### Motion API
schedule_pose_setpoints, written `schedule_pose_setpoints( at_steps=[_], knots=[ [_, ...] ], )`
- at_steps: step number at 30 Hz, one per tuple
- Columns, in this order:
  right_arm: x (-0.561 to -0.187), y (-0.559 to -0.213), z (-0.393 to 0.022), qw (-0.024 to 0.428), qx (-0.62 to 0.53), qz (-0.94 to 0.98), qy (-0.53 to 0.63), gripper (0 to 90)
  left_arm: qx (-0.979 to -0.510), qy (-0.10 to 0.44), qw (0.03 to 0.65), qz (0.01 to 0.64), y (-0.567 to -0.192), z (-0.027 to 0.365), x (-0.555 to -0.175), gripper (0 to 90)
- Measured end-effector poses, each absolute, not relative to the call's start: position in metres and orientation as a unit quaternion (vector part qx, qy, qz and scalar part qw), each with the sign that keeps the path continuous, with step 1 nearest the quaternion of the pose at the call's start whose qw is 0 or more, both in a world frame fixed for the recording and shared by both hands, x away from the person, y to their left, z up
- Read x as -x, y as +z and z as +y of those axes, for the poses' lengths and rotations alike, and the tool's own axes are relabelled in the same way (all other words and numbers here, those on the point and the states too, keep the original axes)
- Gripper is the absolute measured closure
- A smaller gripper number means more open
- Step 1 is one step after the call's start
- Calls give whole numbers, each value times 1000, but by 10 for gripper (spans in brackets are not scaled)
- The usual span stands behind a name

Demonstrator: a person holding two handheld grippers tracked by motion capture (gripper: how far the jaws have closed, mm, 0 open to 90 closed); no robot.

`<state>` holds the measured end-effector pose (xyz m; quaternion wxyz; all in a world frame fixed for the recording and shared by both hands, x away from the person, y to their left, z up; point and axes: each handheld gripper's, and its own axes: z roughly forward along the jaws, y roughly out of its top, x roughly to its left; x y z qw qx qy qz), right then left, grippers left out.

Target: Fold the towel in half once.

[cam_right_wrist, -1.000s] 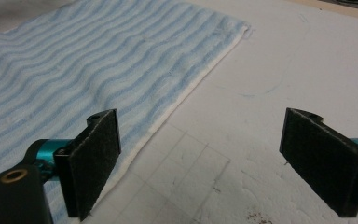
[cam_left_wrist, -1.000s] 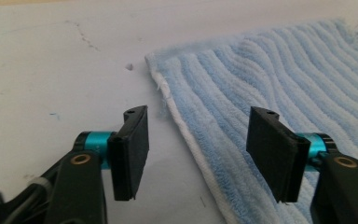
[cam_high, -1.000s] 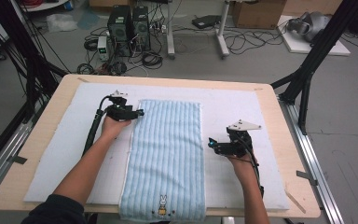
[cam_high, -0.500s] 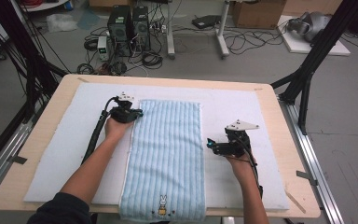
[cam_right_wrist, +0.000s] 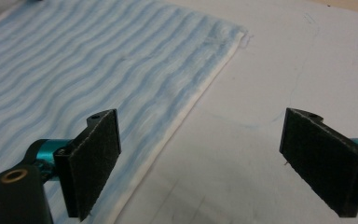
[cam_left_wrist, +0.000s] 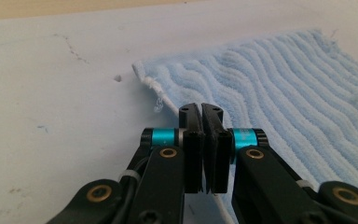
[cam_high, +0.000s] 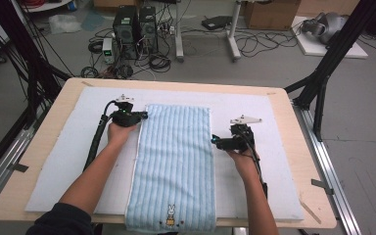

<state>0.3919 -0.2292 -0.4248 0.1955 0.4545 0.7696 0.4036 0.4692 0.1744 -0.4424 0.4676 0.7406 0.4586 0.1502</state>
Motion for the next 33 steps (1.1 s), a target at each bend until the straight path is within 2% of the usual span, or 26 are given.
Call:
schedule_pose_setpoints(
  at_steps=[3, 10, 14, 17, 20, 21, 22, 26, 28, 33],
  knots=[
    [-412, -426, -221, 189, -461, 774, 391, 120, -740, 148, 472, 456, -442, 175, -469, 868],
    [-450, -430, -204, 165, -475, 783, 367, 332, -739, 142, 476, 455, -442, 176, -469, 868],
    [-463, -437, -188, 150, -470, 797, 349, 421, -741, 138, 474, 456, -443, 177, -469, 868],
    [-465, -440, -177, 160, -462, 807, 331, 498, -740, 137, 474, 457, -443, 178, -469, 868],
    [-465, -439, -174, 169, -455, 813, 323, 679, -741, 134, 473, 458, -443, 180, -470, 868],
    [-465, -438, -172, 165, -449, 816, 326, 802, -740, 133, 474, 459, -443, 180, -470, 869],
    [-465, -438, -171, 164, -442, 820, 325, 843, -740, 133, 475, 458, -443, 180, -470, 869],
    [-466, -437, -166, 206, -428, 823, 313, 863, -713, 147, 495, 474, -440, 180, -473, 872],
    [-468, -435, -172, 212, -445, 802, 337, 862, -699, 142, 507, 483, -437, 180, -474, 872],
    [-465, -428, -176, 217, -438, 793, 364, 862, -702, 139, 519, 467, -433, 182, -471, 872]
  ],
)
